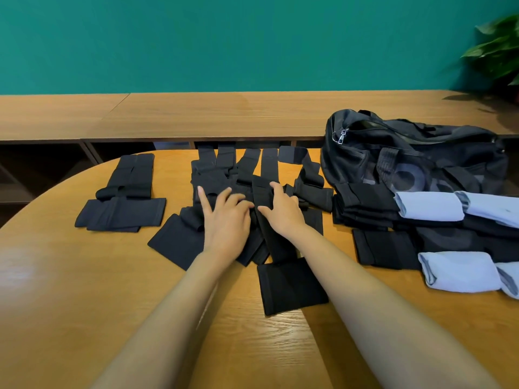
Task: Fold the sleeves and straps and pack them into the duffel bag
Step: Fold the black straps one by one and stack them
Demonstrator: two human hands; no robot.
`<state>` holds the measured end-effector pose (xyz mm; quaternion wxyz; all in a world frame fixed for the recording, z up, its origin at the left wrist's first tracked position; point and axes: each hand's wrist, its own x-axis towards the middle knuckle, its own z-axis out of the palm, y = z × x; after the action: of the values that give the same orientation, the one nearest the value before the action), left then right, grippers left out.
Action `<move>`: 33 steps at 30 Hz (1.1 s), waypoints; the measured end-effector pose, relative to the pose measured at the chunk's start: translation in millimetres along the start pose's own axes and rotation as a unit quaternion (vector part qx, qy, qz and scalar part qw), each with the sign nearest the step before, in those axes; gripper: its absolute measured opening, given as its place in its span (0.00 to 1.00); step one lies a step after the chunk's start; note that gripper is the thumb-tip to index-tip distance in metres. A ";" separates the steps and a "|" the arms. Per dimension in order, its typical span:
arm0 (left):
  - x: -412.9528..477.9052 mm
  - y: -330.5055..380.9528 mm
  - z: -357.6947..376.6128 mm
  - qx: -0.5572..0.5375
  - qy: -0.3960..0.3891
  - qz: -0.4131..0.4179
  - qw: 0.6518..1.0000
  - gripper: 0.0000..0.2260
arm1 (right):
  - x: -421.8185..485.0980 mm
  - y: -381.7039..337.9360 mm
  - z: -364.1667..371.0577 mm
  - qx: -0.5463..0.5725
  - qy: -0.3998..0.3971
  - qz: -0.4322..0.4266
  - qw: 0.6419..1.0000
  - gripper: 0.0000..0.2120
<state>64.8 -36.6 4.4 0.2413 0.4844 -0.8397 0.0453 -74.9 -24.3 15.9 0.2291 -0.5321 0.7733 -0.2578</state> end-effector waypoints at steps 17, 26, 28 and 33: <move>-3.8 13.5 -1.4 0.078 -0.108 0.002 0.991 0.20 | -2.5 24.7 -8.0 0.059 0.098 -0.034 0.993 0.04; -1.7 4.9 -0.2 0.002 -0.056 0.005 0.998 0.14 | 31.5 -1.7 -4.7 -0.031 0.017 0.007 0.999 0.21; -2.7 -0.2 0.9 -0.017 -0.038 0.039 0.998 0.14 | 39.1 -9.5 -7.6 -0.024 0.008 0.024 0.999 0.22; 5.1 -8.8 5.5 -0.055 -0.005 0.052 0.997 0.12 | 54.8 -12.7 -10.8 0.083 0.009 0.062 0.995 0.24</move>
<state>68.1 -47.0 0.4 0.2608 0.4264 -0.8661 0.0093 -90.8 -78.0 27.9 0.2812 -0.4604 0.7826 -0.3107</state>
